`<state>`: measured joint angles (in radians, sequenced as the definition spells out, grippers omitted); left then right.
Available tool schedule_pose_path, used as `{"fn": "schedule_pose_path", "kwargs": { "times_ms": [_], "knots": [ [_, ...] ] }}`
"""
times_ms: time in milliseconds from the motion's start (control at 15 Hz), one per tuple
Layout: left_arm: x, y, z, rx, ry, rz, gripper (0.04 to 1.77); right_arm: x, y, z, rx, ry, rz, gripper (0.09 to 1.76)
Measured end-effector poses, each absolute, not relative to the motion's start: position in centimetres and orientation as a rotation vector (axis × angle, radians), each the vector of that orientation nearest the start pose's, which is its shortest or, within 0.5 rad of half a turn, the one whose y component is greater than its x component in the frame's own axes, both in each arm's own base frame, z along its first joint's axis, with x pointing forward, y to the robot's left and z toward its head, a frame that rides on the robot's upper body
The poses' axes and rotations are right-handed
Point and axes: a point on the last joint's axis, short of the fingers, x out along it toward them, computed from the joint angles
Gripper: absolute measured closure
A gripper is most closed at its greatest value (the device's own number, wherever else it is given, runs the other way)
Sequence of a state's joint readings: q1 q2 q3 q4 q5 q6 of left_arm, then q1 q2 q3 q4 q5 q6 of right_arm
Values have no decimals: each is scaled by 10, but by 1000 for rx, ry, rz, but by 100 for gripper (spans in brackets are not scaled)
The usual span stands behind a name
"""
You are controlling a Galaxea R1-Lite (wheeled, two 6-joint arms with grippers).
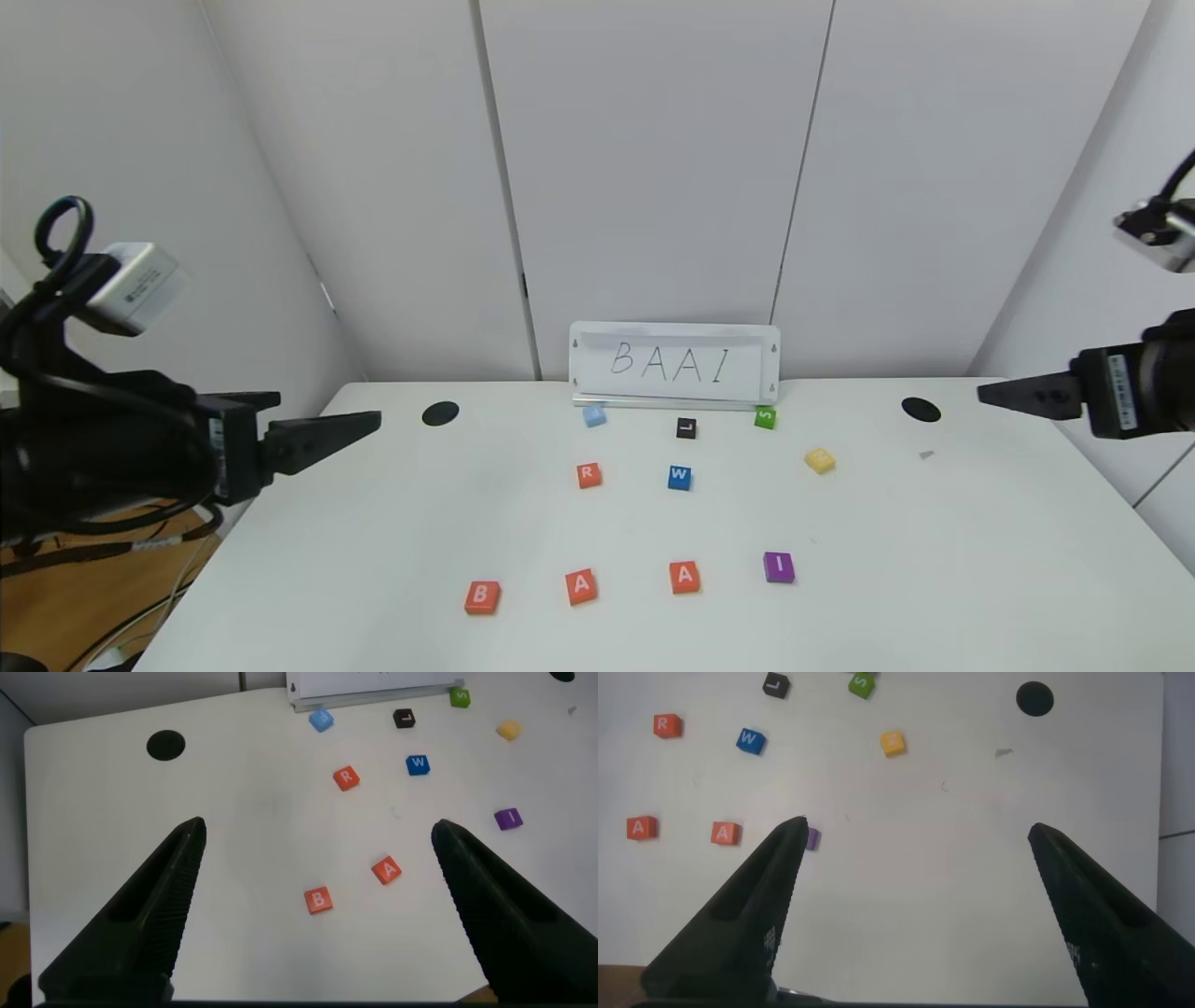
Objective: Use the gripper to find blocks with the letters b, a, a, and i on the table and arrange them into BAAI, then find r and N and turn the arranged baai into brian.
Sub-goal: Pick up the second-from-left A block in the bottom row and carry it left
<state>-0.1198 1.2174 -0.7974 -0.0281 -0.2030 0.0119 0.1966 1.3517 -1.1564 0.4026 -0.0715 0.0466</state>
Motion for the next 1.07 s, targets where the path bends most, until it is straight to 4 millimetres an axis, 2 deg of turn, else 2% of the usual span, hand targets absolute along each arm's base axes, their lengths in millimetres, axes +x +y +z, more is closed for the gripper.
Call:
{"fn": "schedule_pose_path", "kwargs": {
  "times_ms": [267,467,800,933,1067],
  "knots": [
    [116,-19,246,12,373,-322,9,137,20,285,-9,479,70,15],
    [63,-12,244,17,349,-303,9,86,9,283,7,396,31,14],
    [-14,-4,227,11,270,-204,9,13,-1,260,23,286,-52,14],
    [-38,-5,215,17,238,-157,9,-15,-2,247,12,262,-64,14],
    [-53,-6,201,29,266,-112,9,-41,-3,235,4,235,-91,14]
  ]
}}
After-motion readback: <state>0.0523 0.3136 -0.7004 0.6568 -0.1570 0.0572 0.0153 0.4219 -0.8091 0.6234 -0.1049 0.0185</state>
